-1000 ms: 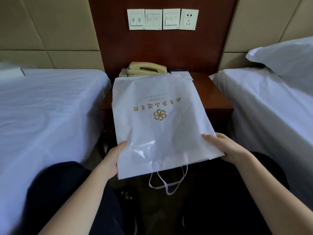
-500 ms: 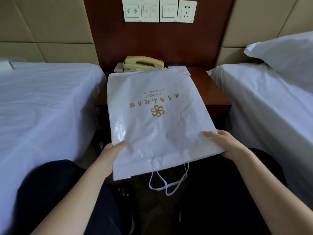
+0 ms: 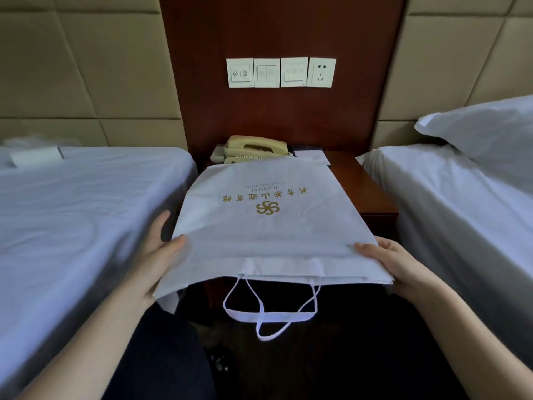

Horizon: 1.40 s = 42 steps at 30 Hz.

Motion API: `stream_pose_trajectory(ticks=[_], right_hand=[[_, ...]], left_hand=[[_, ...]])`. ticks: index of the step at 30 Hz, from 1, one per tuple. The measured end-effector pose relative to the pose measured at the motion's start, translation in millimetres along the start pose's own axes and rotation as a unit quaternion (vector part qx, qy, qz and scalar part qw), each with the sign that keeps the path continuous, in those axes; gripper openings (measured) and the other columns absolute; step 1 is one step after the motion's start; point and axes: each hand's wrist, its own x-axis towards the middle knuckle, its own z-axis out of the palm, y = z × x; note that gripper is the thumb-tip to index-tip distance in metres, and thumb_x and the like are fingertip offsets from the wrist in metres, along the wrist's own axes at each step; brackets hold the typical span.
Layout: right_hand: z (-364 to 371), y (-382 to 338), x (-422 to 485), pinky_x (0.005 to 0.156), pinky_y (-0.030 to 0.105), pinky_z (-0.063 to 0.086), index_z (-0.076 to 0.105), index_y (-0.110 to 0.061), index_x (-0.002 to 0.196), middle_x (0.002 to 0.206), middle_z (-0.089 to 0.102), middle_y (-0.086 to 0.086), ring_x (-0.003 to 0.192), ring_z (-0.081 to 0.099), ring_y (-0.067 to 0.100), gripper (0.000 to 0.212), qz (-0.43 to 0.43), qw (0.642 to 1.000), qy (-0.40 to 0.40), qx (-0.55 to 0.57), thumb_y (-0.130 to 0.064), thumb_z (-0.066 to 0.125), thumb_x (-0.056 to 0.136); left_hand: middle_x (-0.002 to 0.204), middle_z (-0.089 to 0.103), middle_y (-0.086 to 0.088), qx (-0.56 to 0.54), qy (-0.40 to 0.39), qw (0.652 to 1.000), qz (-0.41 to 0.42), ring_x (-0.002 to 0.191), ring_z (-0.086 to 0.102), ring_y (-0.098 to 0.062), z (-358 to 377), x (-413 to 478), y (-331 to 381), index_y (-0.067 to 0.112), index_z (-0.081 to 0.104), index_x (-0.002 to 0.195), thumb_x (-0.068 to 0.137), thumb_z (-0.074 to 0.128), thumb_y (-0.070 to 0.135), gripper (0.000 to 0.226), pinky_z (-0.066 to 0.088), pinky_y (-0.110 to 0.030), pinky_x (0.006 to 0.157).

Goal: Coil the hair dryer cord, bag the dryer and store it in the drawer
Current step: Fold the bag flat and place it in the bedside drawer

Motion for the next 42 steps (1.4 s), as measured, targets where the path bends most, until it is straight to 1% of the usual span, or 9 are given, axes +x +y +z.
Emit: stream_pose_trajectory(ticks=[6,11,15,20,25,29,36,39,42], right_hand=[[21.6,-51.0,24.0,0.051,0.020,0.055,0.063,-0.006,0.093,0.072,0.074,0.003,0.060,0.070,0.012,0.023,-0.032,0.974,0.004,0.226,-0.019,0.044,0.095],[36.8,-83.9,51.3,0.057,0.024,0.058,0.066,-0.009,0.090,0.079,0.075,0.004,0.068,0.072,0.013,0.040,-0.103,0.946,-0.004,0.306,-0.030,0.034,0.099],[42.7,-105.8,77.1,0.077,0.031,0.053,0.059,-0.008,0.099,0.091,0.074,0.006,0.087,0.070,0.017,0.044,-0.150,0.949,0.015,0.276,-0.035,0.024,0.100],[50.5,-126.6,108.8,0.094,0.034,0.040,0.046,-0.015,0.128,0.129,0.057,0.000,0.120,0.050,0.014,0.033,-0.234,0.964,0.020,0.121,-0.011,0.036,0.098],[58.8,-137.4,136.4,0.094,0.034,0.039,0.028,-0.021,0.144,0.142,0.045,-0.003,0.116,0.046,0.013,0.059,-0.247,0.962,0.057,-0.101,-0.011,0.053,0.092],[61.9,-142.1,165.2,0.080,0.026,0.038,0.032,-0.023,0.142,0.139,0.039,0.003,0.116,0.037,0.012,0.065,-0.255,0.939,0.115,-0.200,-0.018,0.065,0.086],[59.1,-133.7,231.7,0.104,0.053,0.040,0.027,-0.040,0.140,0.143,0.036,-0.002,0.131,0.037,0.022,0.084,-0.235,0.924,0.101,-0.284,-0.051,0.068,0.068],[60.1,-123.9,258.3,0.101,0.047,0.045,0.027,-0.032,0.142,0.135,0.048,-0.005,0.124,0.046,0.018,0.066,-0.240,0.938,0.064,-0.241,-0.031,0.062,0.086],[57.8,-113.9,273.9,0.074,0.030,0.052,0.051,-0.016,0.119,0.110,0.061,0.002,0.097,0.060,0.018,0.029,-0.242,0.930,0.140,-0.240,-0.024,0.056,0.092]], left_hand=[[0.075,0.071,0.009,-0.127,-0.011,0.992,0.005,0.058,0.065,0.003,-1.0,34.2,49.7,0.015,0.067,0.083,0.091,0.044,-0.004,0.031,0.047,-0.007,0.052],[0.067,0.068,-0.002,-0.294,-0.040,0.955,0.025,0.056,0.063,-0.014,6.2,63.6,91.4,0.013,0.073,0.060,0.040,0.068,0.021,0.022,0.051,-0.018,0.057],[0.076,0.072,0.005,-0.288,-0.032,0.955,0.055,0.080,0.064,-0.013,20.3,86.1,114.5,0.023,0.067,0.078,0.088,0.035,0.016,0.035,0.051,-0.030,0.075],[0.117,0.062,-0.004,-0.133,-0.002,0.986,0.098,0.115,0.052,-0.015,33.7,113.5,128.8,0.012,0.058,0.108,0.092,0.036,-0.007,0.033,0.036,-0.034,0.094],[0.116,0.060,-0.010,-0.018,0.039,0.991,0.124,0.091,0.057,-0.014,36.6,144.1,131.0,0.003,0.058,0.117,0.089,0.056,-0.002,0.029,0.040,-0.020,0.073],[0.105,0.057,-0.001,0.090,0.053,0.981,0.162,0.102,0.054,-0.016,44.5,161.9,133.1,0.008,0.054,0.117,0.082,0.068,0.005,0.037,0.036,-0.027,0.086],[0.112,0.062,-0.003,0.100,0.025,0.989,0.110,0.106,0.057,-0.022,52.3,203.2,110.9,0.018,0.055,0.112,0.081,0.072,0.016,0.035,0.043,-0.034,0.093],[0.105,0.066,-0.009,0.122,0.085,0.986,0.081,0.101,0.061,-0.029,53.1,223.1,96.4,0.014,0.062,0.112,0.082,0.066,0.027,0.033,0.049,-0.039,0.088],[0.082,0.060,-0.015,0.063,0.161,0.984,0.037,0.072,0.055,-0.030,49.6,241.0,91.5,0.003,0.063,0.097,0.094,0.048,0.029,0.030,0.042,-0.032,0.062]])
